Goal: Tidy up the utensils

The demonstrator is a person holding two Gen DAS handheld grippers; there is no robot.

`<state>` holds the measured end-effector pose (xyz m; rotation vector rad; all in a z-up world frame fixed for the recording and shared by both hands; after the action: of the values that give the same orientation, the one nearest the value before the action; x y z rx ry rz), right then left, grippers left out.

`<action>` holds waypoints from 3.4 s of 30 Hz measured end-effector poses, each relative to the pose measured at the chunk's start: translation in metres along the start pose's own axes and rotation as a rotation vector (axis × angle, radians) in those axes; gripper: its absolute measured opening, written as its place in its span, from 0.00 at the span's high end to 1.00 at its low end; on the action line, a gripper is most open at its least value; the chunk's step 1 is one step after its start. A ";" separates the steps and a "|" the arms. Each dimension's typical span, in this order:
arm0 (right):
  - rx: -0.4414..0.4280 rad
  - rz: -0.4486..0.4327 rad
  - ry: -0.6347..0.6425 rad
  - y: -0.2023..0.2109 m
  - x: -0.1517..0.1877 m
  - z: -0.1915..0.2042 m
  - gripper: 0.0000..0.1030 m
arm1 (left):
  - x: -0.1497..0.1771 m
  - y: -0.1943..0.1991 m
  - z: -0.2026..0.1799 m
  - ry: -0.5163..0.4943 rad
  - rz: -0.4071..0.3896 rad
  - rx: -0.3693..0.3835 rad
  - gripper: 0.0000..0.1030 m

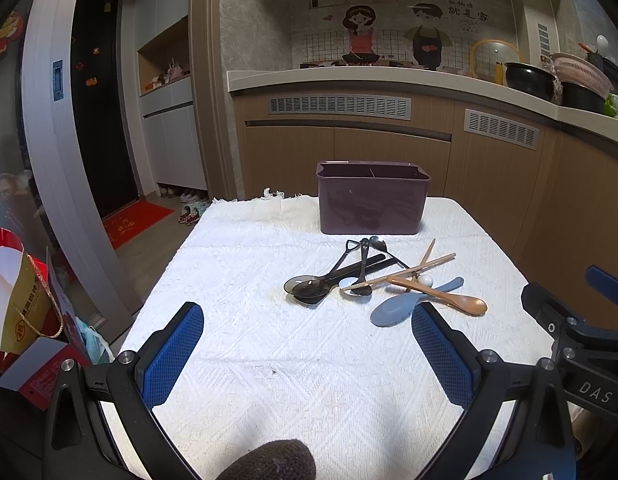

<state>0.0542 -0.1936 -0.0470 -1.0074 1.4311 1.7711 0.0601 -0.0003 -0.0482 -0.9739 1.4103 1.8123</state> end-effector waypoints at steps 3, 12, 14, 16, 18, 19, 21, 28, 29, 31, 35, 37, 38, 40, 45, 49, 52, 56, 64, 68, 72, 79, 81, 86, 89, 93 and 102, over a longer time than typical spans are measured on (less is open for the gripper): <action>0.000 0.001 0.000 0.000 0.000 0.000 0.00 | 0.000 0.000 0.000 0.000 0.001 0.000 0.00; 0.000 0.000 0.000 0.000 0.000 0.000 0.00 | -0.001 0.000 0.000 0.001 0.001 -0.001 0.00; -0.002 0.000 -0.002 0.000 0.000 0.000 0.00 | -0.001 0.000 0.000 0.000 0.002 -0.001 0.00; -0.001 0.000 0.000 0.000 0.000 0.000 0.00 | -0.001 0.000 0.001 0.000 0.002 0.000 0.00; -0.002 0.000 0.001 0.000 0.000 0.000 0.00 | 0.000 0.000 0.001 -0.002 0.004 0.000 0.00; -0.001 0.000 0.002 0.000 0.000 0.000 0.00 | 0.000 0.000 0.001 -0.002 0.005 0.000 0.00; -0.002 0.000 -0.001 0.000 0.000 0.000 0.00 | 0.000 0.000 0.001 -0.002 0.004 -0.001 0.00; -0.002 0.005 -0.003 -0.001 0.001 0.000 0.00 | 0.000 0.000 0.001 -0.001 0.004 -0.002 0.00; -0.002 0.004 -0.003 -0.001 0.001 0.000 0.00 | 0.000 0.000 0.001 -0.001 0.003 -0.003 0.00; -0.002 0.004 -0.003 -0.001 0.001 0.000 0.00 | 0.000 0.000 0.002 0.000 0.004 -0.005 0.00; -0.001 0.012 -0.009 -0.004 0.002 -0.002 0.00 | -0.001 -0.006 0.003 -0.005 0.012 -0.011 0.00; 0.001 0.018 -0.008 -0.007 0.002 -0.003 0.00 | -0.003 -0.009 0.004 -0.008 0.014 -0.012 0.00; 0.003 0.020 -0.006 -0.008 0.001 -0.004 0.00 | -0.004 -0.012 0.003 -0.012 0.016 -0.013 0.00; 0.010 0.020 0.002 -0.011 0.000 -0.006 0.00 | -0.006 -0.017 0.002 -0.018 0.017 -0.015 0.00; 0.023 0.020 0.016 -0.024 -0.010 -0.012 0.00 | -0.013 -0.034 -0.001 -0.030 0.018 -0.012 0.00; 0.017 0.035 0.015 -0.041 -0.018 -0.020 0.00 | -0.016 -0.054 -0.010 -0.069 0.028 0.031 0.00; 0.011 0.049 0.012 -0.057 -0.023 -0.024 0.00 | -0.018 -0.073 -0.021 -0.116 0.055 0.095 0.00; -0.006 0.072 0.012 -0.079 -0.026 -0.031 0.00 | -0.027 -0.096 -0.033 -0.151 0.083 0.168 0.00; -0.074 0.149 0.046 -0.128 -0.029 -0.035 0.01 | -0.043 -0.146 -0.020 -0.079 0.187 0.185 0.00; -0.163 0.229 0.094 -0.152 -0.020 -0.019 0.19 | -0.052 -0.156 0.002 -0.048 0.141 0.124 0.00; -0.262 0.348 0.149 -0.177 -0.003 0.003 0.50 | -0.055 -0.164 0.025 -0.010 0.117 0.070 0.00; -0.293 0.418 0.281 -0.193 0.015 0.029 0.62 | -0.044 -0.169 0.046 -0.030 0.136 0.048 0.00; -0.278 0.425 0.320 -0.199 0.016 0.033 0.62 | -0.040 -0.169 0.047 -0.034 0.143 0.058 0.00; -0.225 0.445 0.429 -0.209 0.017 0.035 0.62 | -0.030 -0.169 0.043 -0.061 0.161 0.082 0.00; -0.192 0.447 0.453 -0.208 0.017 0.033 0.69 | -0.028 -0.168 0.041 -0.070 0.162 0.091 0.00; -0.185 0.442 0.402 -0.200 0.011 0.018 0.87 | -0.026 -0.165 0.031 -0.082 0.174 0.139 0.00; -0.222 0.355 0.184 -0.158 -0.017 -0.028 0.88 | -0.026 -0.150 -0.030 -0.282 0.114 0.209 0.00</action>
<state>0.2017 -0.1890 -0.1130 -1.1046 1.6332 2.1786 0.2042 0.0031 -0.1061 -0.5188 1.4625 1.7599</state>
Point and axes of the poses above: each gripper's, at about its wrist camera, not at the fingertips, and y roughly against the way its jaws point, z to its left, x to its underside, the point moved 7 cm from there along -y, roughly the way its jaws point, and after that the axes turned 13 degrees about -x, right-handed, at the moved point
